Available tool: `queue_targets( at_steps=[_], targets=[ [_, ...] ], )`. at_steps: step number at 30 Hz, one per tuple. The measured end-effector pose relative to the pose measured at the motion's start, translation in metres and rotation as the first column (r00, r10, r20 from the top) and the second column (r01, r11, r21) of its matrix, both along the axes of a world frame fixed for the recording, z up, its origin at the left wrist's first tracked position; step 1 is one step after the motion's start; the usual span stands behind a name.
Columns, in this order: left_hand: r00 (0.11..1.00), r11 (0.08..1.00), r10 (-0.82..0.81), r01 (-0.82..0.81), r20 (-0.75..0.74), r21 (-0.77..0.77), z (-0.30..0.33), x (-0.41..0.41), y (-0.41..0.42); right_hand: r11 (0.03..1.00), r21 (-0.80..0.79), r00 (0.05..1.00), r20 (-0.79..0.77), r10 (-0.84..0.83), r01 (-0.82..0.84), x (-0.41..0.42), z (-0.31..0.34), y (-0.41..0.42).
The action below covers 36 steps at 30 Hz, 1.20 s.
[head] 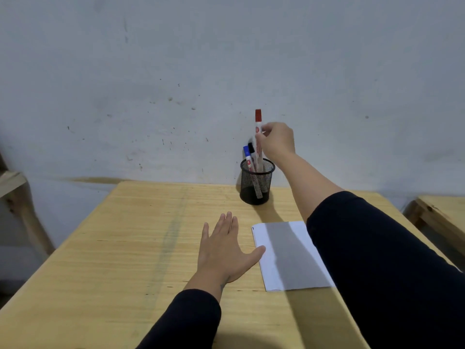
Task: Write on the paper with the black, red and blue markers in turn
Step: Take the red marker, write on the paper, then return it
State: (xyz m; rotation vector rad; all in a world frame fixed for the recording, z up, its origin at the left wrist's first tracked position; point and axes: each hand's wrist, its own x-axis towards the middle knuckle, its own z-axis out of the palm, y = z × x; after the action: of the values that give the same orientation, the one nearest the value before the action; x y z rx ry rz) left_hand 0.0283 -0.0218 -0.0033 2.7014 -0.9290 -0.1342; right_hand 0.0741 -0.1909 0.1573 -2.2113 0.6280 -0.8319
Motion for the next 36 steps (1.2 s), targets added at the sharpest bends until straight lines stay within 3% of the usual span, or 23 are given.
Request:
queue_targets(
  at_steps=[6, 9, 12, 15, 20, 23, 27, 30, 31, 33, 34, 36],
  targets=[
    [0.997, 0.999, -0.02, 0.018, -0.073, -0.033, 0.006, 0.0, 0.002, 0.972, 0.187, 0.99, 0.032, 0.141, -0.144, -0.057, 0.0, 0.003],
    [0.994, 0.97, -0.007, -0.021, -0.112, -0.244, 0.021, 0.002, 0.0, 0.951, 0.243, 0.978, -0.029, 0.206, -0.193, -0.086, -0.02, 0.011],
    [0.988, 0.88, 0.009, 0.065, 0.153, -0.471, 0.052, 0.001, -0.005, 0.935, 0.244, 0.951, -0.112, 0.29, -0.257, -0.111, -0.038, 0.018],
    [0.934, 0.864, -0.033, 0.206, 0.356, -0.46, 0.075, 0.002, -0.006, 0.909, 0.279, 0.929, -0.114, 0.352, -0.31, -0.13, -0.049, 0.024],
    [0.917, 0.834, -0.032, 0.245, 0.398, -0.495, 0.081, 0.0, 0.001, 0.889, 0.314, 0.914, -0.125, 0.387, -0.333, -0.145, -0.052, 0.028],
    [0.873, 0.829, -0.111, 0.345, 0.475, -0.441, 0.082, -0.001, 0.002, 0.89, 0.297, 0.897, -0.171, 0.407, -0.347, -0.148, -0.053, 0.029],
    [0.878, 0.818, -0.065, 0.319, 0.474, -0.479, 0.082, 0.0, -0.001, 0.957, 0.093, 0.949, -0.132, 0.286, -0.275, -0.147, -0.059, 0.032],
    [0.89, 0.804, 0.07, 0.217, 0.451, -0.553, 0.086, -0.004, -0.007, 0.996, -0.088, 0.996, 0.086, 0.01, -0.002, -0.142, -0.068, 0.035],
    [0.89, 0.805, 0.116, 0.176, 0.441, -0.567, 0.088, -0.006, -0.009, 0.998, -0.031, 0.986, 0.157, -0.048, 0.054, -0.14, -0.07, 0.038],
    [0.893, 0.798, 0.18, 0.113, 0.413, -0.592, 0.093, -0.013, -0.014, 0.966, 0.255, 0.981, 0.168, -0.096, 0.051, -0.135, -0.068, 0.045],
    [0.897, 0.793, 0.183, 0.106, 0.401, -0.599, 0.094, -0.017, -0.015, 0.894, 0.448, 0.986, 0.142, -0.081, 0.009, -0.133, -0.066, 0.048],
    [0.903, 0.803, 0.139, 0.137, 0.405, -0.581, 0.093, -0.024, -0.017, 0.625, 0.775, 0.991, 0.13, -0.015, -0.092, -0.131, -0.06, 0.052]
  ],
)
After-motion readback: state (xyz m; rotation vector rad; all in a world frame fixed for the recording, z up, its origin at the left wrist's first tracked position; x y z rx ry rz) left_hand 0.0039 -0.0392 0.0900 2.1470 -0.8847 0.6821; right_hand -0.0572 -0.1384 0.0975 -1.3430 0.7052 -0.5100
